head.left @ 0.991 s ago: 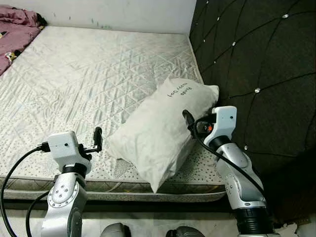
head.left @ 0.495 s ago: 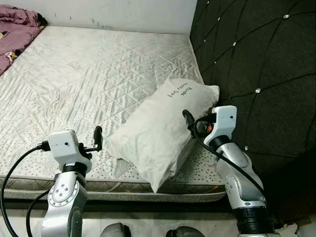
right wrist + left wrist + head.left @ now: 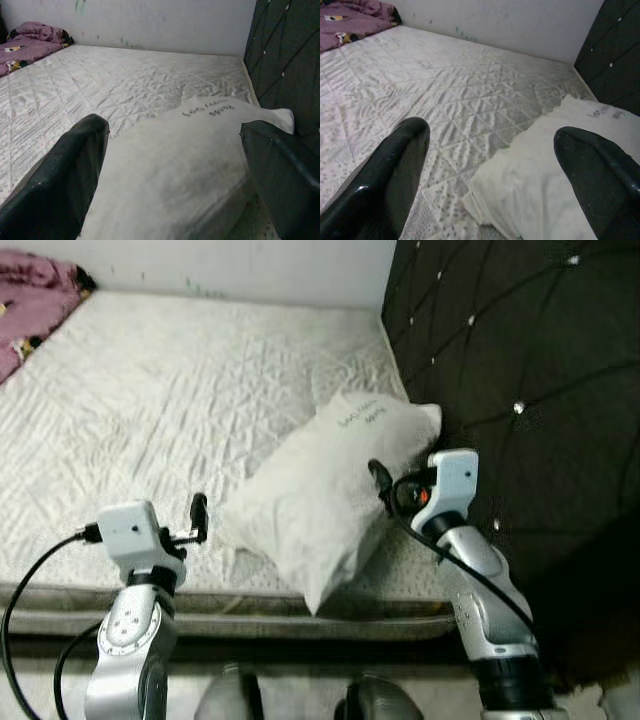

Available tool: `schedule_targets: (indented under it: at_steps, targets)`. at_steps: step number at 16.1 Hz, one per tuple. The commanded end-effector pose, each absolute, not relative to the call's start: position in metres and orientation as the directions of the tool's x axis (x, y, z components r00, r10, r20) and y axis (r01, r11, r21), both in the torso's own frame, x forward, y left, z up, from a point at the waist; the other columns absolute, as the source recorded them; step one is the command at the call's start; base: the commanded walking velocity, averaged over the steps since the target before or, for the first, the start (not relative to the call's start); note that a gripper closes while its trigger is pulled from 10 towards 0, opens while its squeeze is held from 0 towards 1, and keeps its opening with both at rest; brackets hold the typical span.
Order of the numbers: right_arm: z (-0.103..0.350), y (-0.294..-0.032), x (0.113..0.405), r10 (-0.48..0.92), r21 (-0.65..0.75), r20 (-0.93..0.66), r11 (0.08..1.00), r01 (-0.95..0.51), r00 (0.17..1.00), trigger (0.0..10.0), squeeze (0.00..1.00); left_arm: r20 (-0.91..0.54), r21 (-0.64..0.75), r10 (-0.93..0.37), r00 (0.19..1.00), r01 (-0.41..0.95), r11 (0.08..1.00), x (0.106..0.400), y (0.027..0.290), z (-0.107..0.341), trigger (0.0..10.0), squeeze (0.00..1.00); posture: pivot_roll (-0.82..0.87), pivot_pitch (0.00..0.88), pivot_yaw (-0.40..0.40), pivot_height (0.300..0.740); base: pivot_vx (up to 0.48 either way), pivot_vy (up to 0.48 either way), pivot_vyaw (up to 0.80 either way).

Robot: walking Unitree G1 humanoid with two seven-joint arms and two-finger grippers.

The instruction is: Clean up the room

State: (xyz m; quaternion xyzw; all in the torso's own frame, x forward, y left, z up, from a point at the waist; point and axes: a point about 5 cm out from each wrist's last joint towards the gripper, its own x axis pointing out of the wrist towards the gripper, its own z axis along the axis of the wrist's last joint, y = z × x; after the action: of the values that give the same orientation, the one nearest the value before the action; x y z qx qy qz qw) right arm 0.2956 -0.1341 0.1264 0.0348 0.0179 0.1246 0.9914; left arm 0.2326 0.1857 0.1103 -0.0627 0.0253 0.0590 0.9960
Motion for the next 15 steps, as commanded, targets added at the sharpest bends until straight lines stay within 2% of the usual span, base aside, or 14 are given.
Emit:
schedule_targets:
  at_steps: [1,9,15]
  targets:
    - [0.1276,-0.1357,0.2965,0.248,0.064,-0.024,0.967,-0.246,0.969,10.0,0.0,-0.065,-0.117,0.111,0.992,-0.118,0.986,0.2332,0.1846,0.1089,10.0,0.0,-0.07,0.03,-0.052,0.656,0.0,0.0,0.0]
    - [0.126,-0.134,0.2993,0.257,0.059,-0.026,0.965,-0.255,0.966,10.0,0.0,-0.061,-0.133,0.11,0.992,-0.117,0.984,0.2345,0.1853,0.1082,10.0,0.0,-0.06,0.013,-0.057,0.656,0.0,0.0,0.0]
    - [0.1267,-0.1325,0.3027,0.255,0.055,-0.019,0.966,-0.253,0.967,10.0,0.0,-0.048,-0.131,0.098,0.994,-0.104,0.986,0.238,0.1856,0.1095,10.0,0.0,-0.06,0.018,-0.056,0.656,0.344,0.0,0.0]
